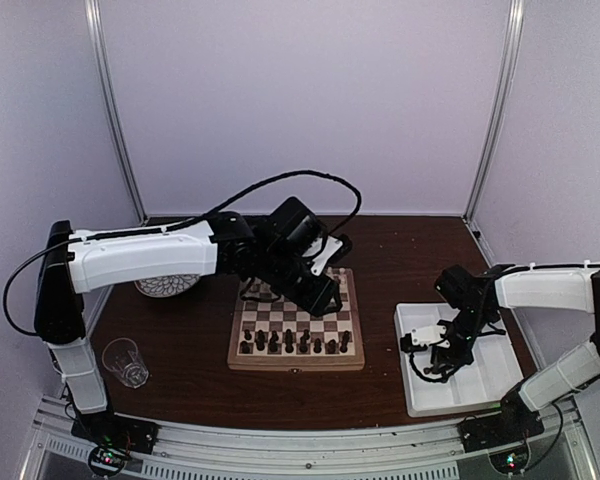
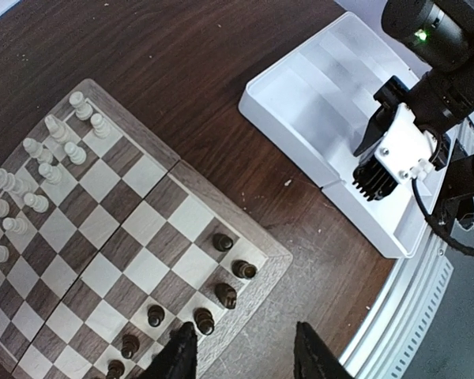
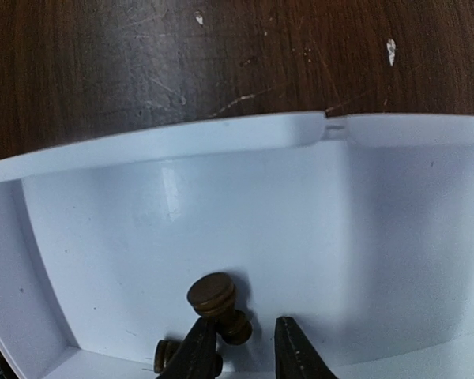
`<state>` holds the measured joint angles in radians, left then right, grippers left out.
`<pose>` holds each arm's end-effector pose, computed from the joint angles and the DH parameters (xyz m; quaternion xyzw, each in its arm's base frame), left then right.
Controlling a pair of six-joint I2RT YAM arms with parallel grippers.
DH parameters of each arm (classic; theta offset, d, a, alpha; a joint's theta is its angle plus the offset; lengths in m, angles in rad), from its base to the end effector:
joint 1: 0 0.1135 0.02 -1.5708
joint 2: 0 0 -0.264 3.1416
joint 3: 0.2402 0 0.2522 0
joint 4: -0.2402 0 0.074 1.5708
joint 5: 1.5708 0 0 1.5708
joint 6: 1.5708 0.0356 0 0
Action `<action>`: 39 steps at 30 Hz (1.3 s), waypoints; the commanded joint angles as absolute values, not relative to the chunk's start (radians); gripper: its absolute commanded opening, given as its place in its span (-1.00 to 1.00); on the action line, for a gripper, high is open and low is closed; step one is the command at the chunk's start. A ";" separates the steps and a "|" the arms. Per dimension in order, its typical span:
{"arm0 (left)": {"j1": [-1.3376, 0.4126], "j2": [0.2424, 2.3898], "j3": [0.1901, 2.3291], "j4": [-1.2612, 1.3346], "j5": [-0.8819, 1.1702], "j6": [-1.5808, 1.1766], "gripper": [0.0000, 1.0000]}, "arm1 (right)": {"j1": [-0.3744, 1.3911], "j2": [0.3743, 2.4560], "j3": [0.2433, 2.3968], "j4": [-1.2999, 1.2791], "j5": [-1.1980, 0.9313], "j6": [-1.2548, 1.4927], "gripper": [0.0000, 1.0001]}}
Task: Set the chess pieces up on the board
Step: Pick up the pawn from the storage box, then pass from the right arm to the left
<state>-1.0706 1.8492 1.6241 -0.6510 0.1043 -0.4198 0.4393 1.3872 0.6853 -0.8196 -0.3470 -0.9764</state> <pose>0.1957 -0.3657 0.2871 0.3170 0.8840 -0.2665 0.2166 0.1785 0.0972 0.1534 -0.6435 0.7454 0.1599 0.0692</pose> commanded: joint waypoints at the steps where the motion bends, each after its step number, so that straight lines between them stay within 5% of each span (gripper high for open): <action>1: -1.072 1.808 1.592 -0.485 0.150 -0.478 -0.14 | 0.446 1.408 0.679 -0.790 -0.369 -0.983 -0.45; 10: -1.073 1.844 1.564 -0.376 0.177 -0.526 -0.14 | 0.452 1.361 0.691 -0.837 -0.381 -0.974 -0.82; 24: -1.083 1.962 1.433 0.177 0.438 -0.808 -0.06 | 0.445 1.198 0.983 -1.110 -0.576 -0.776 -0.83; 39: -1.120 2.119 1.625 0.187 0.594 -0.899 -0.05 | 0.445 1.282 1.138 -1.137 -0.692 -0.690 -0.79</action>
